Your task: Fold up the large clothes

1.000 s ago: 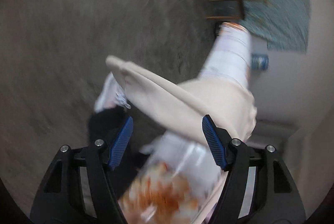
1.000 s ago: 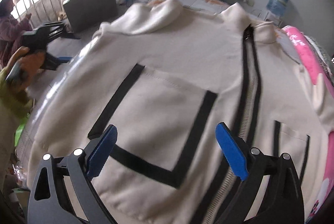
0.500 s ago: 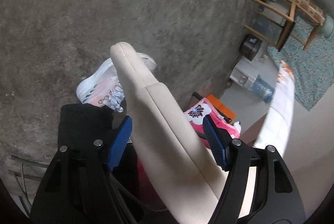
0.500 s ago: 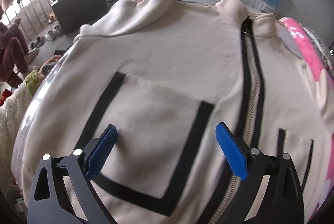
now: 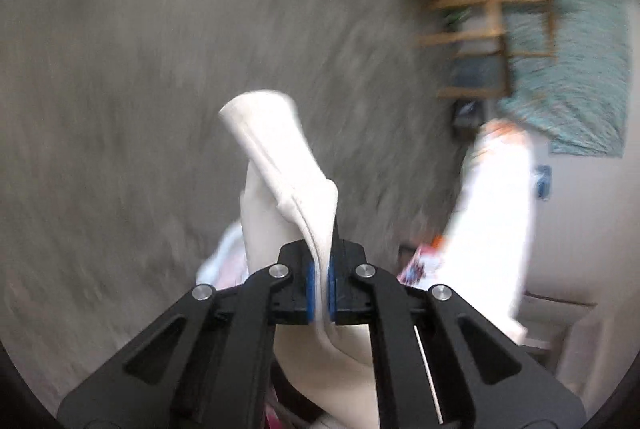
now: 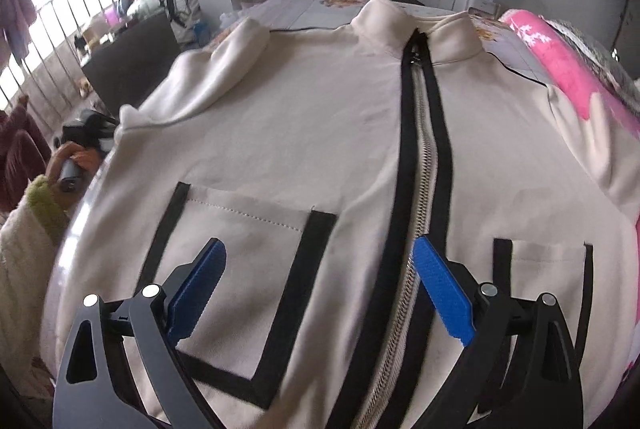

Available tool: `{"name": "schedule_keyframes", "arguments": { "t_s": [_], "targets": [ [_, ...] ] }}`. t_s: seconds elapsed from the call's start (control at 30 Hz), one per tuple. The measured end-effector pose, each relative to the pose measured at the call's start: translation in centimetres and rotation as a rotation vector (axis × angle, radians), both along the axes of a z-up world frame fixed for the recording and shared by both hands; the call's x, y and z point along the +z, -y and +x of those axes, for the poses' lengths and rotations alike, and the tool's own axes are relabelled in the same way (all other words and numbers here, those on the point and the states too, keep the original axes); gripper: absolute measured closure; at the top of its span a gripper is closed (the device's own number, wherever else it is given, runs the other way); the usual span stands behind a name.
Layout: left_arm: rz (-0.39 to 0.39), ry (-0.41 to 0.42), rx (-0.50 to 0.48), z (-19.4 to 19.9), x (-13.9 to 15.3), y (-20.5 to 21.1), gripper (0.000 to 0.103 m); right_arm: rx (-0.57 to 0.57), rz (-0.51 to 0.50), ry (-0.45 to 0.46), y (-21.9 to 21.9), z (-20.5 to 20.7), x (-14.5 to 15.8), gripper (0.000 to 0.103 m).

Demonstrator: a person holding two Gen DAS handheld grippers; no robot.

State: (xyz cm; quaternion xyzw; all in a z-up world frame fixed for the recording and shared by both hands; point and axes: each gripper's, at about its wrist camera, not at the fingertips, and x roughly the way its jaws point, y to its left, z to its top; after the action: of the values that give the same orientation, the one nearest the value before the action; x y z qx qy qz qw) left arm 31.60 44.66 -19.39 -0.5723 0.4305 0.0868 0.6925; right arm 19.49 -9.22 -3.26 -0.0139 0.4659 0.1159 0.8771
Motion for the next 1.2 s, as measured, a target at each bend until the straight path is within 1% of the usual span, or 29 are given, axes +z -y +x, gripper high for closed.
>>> {"name": "schedule_keyframes", "arguments": {
  "t_s": [0.03,0.07,0.1,0.13,0.2,0.23,0.3,0.33,0.37,0.4,0.47,0.5,0.53,0.57,0.63,0.67,0.7,0.77,0.87,0.97,1.07,1.1,1.13,1.17,1.2],
  "targets": [
    [0.055,0.062,0.013,-0.6,3.5,-0.4,0.099,-0.002,0.015,0.005,0.3,-0.3,0.3,0.010],
    [0.129,0.137,0.010,-1.3,7.9,-0.3,0.099,-0.004,0.032,0.014,0.7,-0.8,0.7,0.010],
    [0.197,0.193,-0.001,-1.7,11.2,0.3,0.099,-0.005,0.043,0.023,1.0,-1.1,1.0,0.010],
    [0.263,0.255,-0.017,-2.2,14.6,1.3,0.099,-0.006,0.056,0.041,1.5,-1.8,1.6,0.010],
    [0.380,0.412,-0.082,-3.4,21.9,4.7,0.099,-0.008,0.064,0.074,2.4,-3.0,2.6,0.010],
    [0.412,0.494,-0.127,-3.9,25.2,6.9,0.099,-0.010,0.066,0.087,2.7,-3.5,3.0,0.010],
    [0.439,0.646,-0.237,-4.9,30.8,12.2,0.099,-0.024,0.074,0.122,4.1,-5.3,4.0,0.010],
    [0.445,0.705,-0.312,-5.1,33.2,15.5,0.099,-0.031,0.082,0.130,4.7,-5.8,4.3,0.010],
    [0.449,0.736,-0.373,-5.2,34.7,18.2,0.099,-0.039,0.099,0.137,5.5,-6.8,4.6,0.010],
    [0.459,0.767,-0.473,-5.2,36.5,22.4,0.099,-0.047,0.114,0.143,6.4,-7.7,4.9,0.010],
    [0.485,0.784,-0.590,-5.1,37.8,27.9,0.098,-0.069,0.124,0.152,7.9,-9.4,5.1,0.010],
    [0.512,0.778,-0.668,-5.0,38.0,31.7,0.098,-0.079,0.126,0.154,8.5,-9.9,5.1,0.010],
    [0.526,0.767,-0.720,-4.9,37.9,34.2,0.098,-0.098,0.129,0.153,9.5,-10.7,5.0,0.010],
    [0.538,0.745,-0.777,-4.6,37.3,36.8,0.093,-0.117,0.130,0.147,10.3,-11.1,4.9,0.010],
    [0.534,0.662,-0.897,-3.8,34.8,41.9,0.084,-0.149,0.128,0.125,11.9,-11.9,4.3,0.010],
    [0.530,0.614,-0.938,-3.3,33.4,43.3,0.069,-0.159,0.124,0.113,12.5,-12.2,4.1,0.010],
    [0.533,0.551,-0.959,-3.0,31.8,44.5,0.054,-0.169,0.115,0.094,13.1,-12.3,3.8,0.010],
    [0.516,0.507,-0.933,-3.4,29.0,44.6,0.049,-0.170,0.084,0.052,14.0,-12.3,3.0,0.010],
    [0.483,0.482,-0.887,-4.4,27.2,42.1,0.044,-0.151,0.062,0.012,14.9,-12.1,2.5,0.010],
    [0.514,0.462,-0.836,-7.1,25.8,39.6,0.038,-0.113,0.069,-0.037,15.2,-10.8,2.3,0.010],
    [0.607,0.366,-0.809,-9.8,23.1,36.5,0.037,-0.054,0.046,-0.077,14.9,-8.9,2.1,0.010],
    [0.651,0.310,-0.807,-10.6,21.5,35.7,0.037,-0.044,0.032,-0.086,14.7,-8.2,1.9,0.010],
    [0.679,0.273,-0.808,-11.2,20.0,35.7,0.037,-0.042,0.012,-0.096,14.6,-7.3,1.7,0.010],
    [0.706,0.243,-0.809,-11.5,19.1,35.4,0.037,-0.038,-0.001,-0.100,14.4,-6.9,1.5,0.010],
    [0.753,0.208,-0.806,-12.0,17.7,34.9,0.037,-0.027,-0.017,-0.106,14.1,-6.1,1.1,0.009]
  ]
}}
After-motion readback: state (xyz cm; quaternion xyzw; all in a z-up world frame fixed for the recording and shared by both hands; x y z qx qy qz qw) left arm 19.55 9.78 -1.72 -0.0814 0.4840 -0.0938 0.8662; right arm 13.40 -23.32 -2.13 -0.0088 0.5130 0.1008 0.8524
